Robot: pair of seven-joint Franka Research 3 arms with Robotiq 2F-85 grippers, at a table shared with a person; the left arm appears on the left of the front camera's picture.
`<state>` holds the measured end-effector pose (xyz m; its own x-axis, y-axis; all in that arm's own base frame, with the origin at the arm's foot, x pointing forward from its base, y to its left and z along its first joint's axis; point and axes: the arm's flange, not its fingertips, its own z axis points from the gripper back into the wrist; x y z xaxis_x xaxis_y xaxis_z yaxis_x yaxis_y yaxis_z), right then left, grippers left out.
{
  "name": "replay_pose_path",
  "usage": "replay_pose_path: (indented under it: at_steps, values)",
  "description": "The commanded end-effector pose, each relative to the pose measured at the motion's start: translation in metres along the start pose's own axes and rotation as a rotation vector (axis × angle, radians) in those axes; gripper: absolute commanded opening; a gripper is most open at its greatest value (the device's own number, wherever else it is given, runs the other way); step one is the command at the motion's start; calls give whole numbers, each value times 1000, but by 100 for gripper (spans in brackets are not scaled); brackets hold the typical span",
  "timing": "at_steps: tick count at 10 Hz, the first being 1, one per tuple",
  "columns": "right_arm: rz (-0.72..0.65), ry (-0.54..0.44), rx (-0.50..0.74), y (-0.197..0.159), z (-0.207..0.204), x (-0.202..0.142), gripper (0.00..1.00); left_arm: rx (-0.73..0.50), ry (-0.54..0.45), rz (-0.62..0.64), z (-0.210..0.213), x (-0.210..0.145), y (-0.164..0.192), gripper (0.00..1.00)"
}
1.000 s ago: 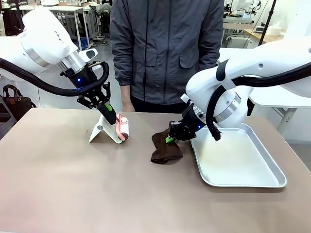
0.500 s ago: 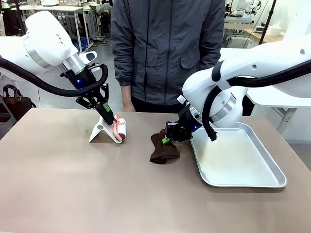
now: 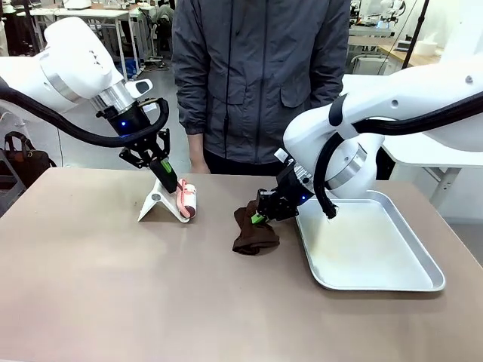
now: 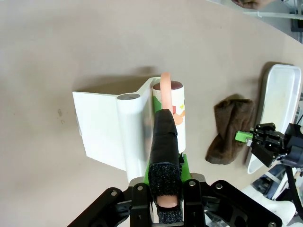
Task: Clean the surface of the table.
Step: Return the Lint Roller and towel to their original positions.
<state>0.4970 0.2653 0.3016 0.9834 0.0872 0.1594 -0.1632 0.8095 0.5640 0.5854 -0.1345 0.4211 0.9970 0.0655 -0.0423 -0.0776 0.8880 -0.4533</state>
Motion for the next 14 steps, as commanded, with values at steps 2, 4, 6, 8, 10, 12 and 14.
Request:
replay_pose_path:
  at_steps: [2,4,6,8,10,12,14]
  values:
    - [7,12,27,-2,-2,5,12,43,-6,13,1,4,-3,29]
    - [0,32,36,-4,-3,6,60,43,6,21,0,5,-3,87]
    - [-6,43,49,-7,-4,8,100,59,-6,28,3,2,-2,100]
    - [-13,52,61,-10,-5,11,100,52,-17,34,6,-1,0,100]
    - [-17,63,71,-12,-7,12,100,45,-21,38,6,-3,0,100]
    - [-24,70,83,-14,-9,14,100,56,-20,32,7,-3,1,100]
    - [-33,73,87,-15,-9,15,100,60,-17,29,8,-3,2,100]
